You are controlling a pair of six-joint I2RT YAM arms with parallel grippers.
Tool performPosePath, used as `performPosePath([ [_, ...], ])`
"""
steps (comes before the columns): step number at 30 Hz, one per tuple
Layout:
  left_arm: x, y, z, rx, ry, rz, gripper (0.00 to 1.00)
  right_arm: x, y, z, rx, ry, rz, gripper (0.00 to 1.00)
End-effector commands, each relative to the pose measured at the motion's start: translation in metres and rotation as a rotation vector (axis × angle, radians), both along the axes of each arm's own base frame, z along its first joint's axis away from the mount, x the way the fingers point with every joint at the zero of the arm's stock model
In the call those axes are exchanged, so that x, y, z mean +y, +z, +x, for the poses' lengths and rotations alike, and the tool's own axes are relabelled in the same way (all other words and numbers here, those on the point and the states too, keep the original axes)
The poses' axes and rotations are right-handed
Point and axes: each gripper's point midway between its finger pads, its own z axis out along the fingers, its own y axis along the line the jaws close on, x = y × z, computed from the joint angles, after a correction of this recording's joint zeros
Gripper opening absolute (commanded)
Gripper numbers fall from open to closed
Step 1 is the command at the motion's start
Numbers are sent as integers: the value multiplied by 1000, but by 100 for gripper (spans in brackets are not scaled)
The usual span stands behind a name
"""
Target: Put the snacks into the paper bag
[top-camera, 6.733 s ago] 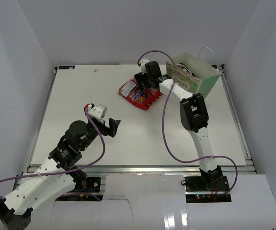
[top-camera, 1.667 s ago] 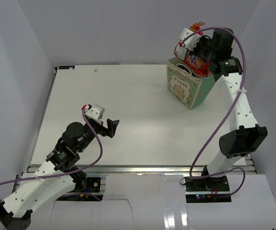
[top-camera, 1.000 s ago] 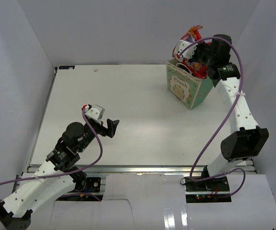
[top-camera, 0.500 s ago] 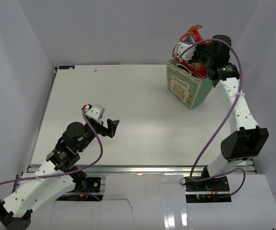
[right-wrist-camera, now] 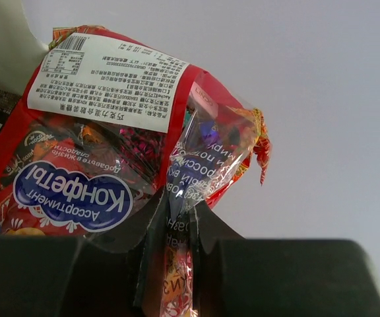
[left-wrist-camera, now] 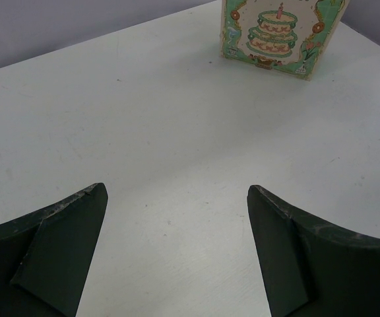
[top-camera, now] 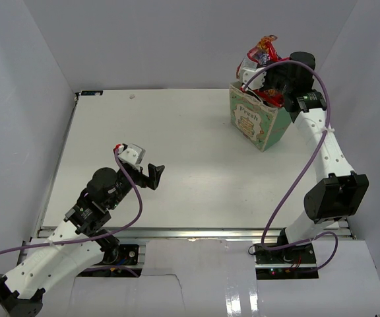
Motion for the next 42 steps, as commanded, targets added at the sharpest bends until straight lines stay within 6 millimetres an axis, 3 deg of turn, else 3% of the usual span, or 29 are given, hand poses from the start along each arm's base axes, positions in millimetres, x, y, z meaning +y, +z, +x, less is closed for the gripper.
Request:
performPosePath([
  [1, 2, 1, 1, 0, 6, 4, 98, 0, 58, -4, -227, 8, -62, 9],
  [7, 3, 1, 1, -2, 9, 3, 98, -1, 47, -3, -211, 10, -88, 11],
  [12, 2, 2, 1, -4, 8, 1, 98, -2, 52, -4, -219, 5, -78, 12],
  [20, 3, 2, 1, -4, 9, 1, 98, -5, 76, -4, -274, -3, -56, 11],
  [29, 4, 2, 1, -5, 15, 0, 98, -9, 88, -7, -314, 33, -89, 8],
  [36, 5, 1, 2, -3, 20, 3, 98, -14, 113, -10, -339, 65, -10, 8],
  [37, 5, 1, 2, -3, 21, 3, 98, -14, 124, -13, -357, 75, 4, 8],
  [42, 6, 1, 3, -3, 29, 4, 98, -15, 131, -14, -368, 89, 12, 8],
])
